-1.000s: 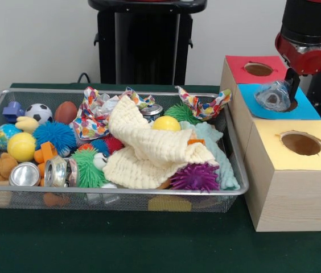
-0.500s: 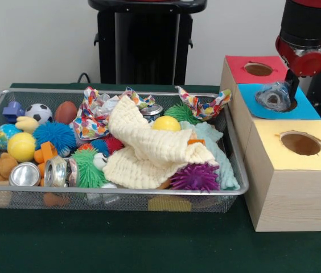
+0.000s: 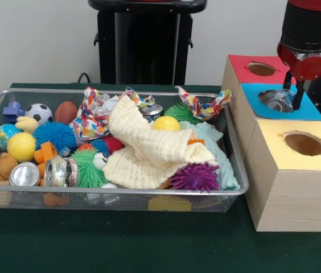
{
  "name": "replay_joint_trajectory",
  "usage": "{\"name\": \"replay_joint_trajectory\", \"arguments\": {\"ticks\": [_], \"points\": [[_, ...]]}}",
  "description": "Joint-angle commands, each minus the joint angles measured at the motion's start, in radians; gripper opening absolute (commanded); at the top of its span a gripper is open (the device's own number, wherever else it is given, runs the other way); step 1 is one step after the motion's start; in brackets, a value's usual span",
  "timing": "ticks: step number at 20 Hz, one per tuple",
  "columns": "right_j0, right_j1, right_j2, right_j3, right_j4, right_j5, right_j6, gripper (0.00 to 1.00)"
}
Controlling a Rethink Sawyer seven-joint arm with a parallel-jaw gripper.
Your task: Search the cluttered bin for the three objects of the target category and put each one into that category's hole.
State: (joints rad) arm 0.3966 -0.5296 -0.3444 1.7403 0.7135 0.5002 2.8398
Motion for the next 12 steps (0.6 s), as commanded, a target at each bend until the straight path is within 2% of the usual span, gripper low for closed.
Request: {"name": "replay_joint_trajectory", "arguments": {"ticks": [1,5,9,12], "points": [[-0.045,0.004,0.169,0.137,0.046,-0.052,0.105,1.00],[0.001,0.017,0.070,0.083,-0.006,0.037,0.190,1.00],[0.014,-0.014,-0.004,0.046,-0.061,0.157,0.202,1.00],[0.008,-0.059,-0.035,0.045,-0.080,0.221,0.196,1.00]]}}
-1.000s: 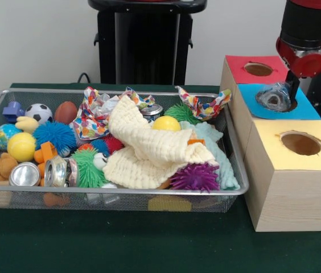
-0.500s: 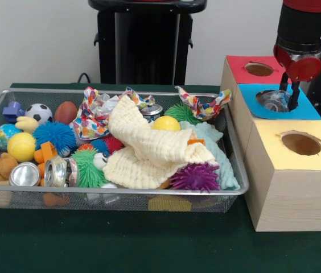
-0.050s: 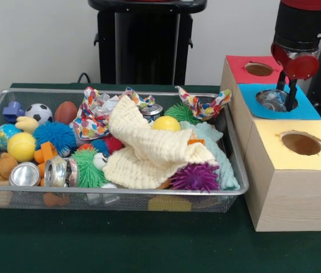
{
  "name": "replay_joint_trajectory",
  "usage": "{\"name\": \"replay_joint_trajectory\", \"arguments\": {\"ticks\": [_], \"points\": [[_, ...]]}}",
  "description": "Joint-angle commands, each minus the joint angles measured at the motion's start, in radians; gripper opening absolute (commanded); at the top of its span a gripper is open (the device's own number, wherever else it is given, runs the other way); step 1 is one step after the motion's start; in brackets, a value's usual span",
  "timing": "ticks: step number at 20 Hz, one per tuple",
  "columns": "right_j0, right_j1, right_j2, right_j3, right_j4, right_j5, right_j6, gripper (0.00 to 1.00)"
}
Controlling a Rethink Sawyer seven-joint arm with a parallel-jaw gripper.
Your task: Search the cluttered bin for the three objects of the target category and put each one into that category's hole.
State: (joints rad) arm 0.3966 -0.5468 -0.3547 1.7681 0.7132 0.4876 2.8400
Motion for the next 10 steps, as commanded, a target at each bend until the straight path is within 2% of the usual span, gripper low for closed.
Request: {"name": "replay_joint_trajectory", "arguments": {"ticks": [1,6,8,10], "points": [[0.007,-0.055,-0.034,0.018,-0.083,0.249,0.195,1.00],[-0.014,-0.091,-0.039,0.040,-0.046,0.157,0.176,1.00],[-0.042,-0.089,-0.008,0.060,-0.031,0.075,0.128,1.00],[-0.113,-0.095,0.101,0.120,0.009,-0.075,0.046,1.00]]}}
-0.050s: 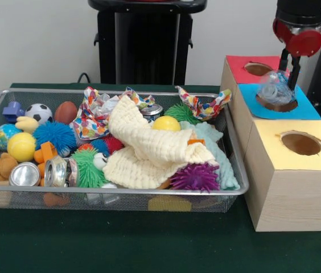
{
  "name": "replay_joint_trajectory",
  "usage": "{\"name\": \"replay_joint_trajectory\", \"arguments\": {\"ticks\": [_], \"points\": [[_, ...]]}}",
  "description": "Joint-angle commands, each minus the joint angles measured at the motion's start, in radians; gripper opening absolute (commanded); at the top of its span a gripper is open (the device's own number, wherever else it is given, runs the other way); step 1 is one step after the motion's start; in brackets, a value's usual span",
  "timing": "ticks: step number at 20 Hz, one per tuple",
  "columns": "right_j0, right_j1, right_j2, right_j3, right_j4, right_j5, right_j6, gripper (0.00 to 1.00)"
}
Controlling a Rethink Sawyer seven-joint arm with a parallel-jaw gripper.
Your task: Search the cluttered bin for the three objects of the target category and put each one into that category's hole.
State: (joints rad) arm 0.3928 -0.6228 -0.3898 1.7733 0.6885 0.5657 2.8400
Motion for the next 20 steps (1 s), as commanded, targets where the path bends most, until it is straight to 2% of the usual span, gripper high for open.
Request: {"name": "replay_joint_trajectory", "arguments": {"ticks": [1,2,3,6,7,9,12,16,19,20], "points": [[-0.150,-0.022,0.194,0.143,0.048,-0.230,0.005,1.00],[-0.193,-0.040,0.254,0.175,0.053,-0.285,-0.031,1.00],[-0.258,-0.064,0.339,0.211,0.029,-0.322,-0.061,0.00],[-0.345,-0.093,0.464,0.275,0.063,-0.367,-0.116,0.00],[-0.373,-0.098,0.500,0.285,0.044,-0.382,-0.099,0.00],[-0.380,-0.092,0.500,0.272,-0.011,-0.381,-0.058,0.00],[-0.344,-0.075,0.437,0.230,-0.072,-0.351,-0.017,0.00],[-0.317,-0.070,0.392,0.213,-0.063,-0.316,0.049,0.00],[-0.374,-0.098,0.478,0.259,-0.033,-0.300,0.042,0.00],[-0.383,-0.109,0.491,0.266,-0.022,-0.267,0.036,0.00]]}}
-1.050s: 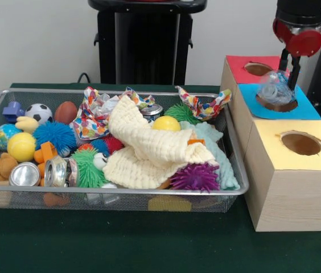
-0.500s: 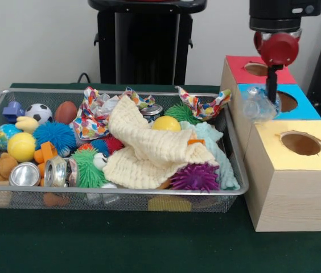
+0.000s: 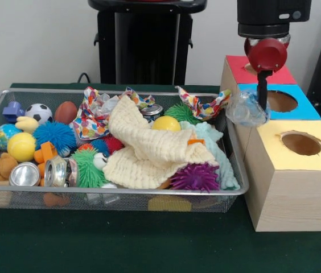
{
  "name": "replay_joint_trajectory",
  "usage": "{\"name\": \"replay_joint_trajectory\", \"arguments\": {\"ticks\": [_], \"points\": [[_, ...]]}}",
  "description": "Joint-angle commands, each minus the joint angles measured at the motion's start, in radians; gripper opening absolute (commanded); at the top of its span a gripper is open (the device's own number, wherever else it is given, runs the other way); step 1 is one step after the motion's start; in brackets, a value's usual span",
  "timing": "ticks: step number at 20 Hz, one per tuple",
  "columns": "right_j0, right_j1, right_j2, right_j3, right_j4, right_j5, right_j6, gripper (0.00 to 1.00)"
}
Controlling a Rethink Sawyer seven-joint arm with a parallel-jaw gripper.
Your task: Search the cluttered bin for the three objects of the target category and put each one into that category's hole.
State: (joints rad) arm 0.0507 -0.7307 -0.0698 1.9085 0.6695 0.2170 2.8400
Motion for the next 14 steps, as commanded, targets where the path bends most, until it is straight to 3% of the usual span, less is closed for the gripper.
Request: {"name": "replay_joint_trajectory", "arguments": {"ticks": [1,4,14], "points": [[-0.027,-0.009,0.150,0.118,-0.009,0.132,0.050,0.00],[0.005,-0.038,0.098,0.089,-0.026,0.275,0.094,0.00],[0.053,-0.092,-0.011,0.076,-0.100,0.418,0.104,0.00]]}}
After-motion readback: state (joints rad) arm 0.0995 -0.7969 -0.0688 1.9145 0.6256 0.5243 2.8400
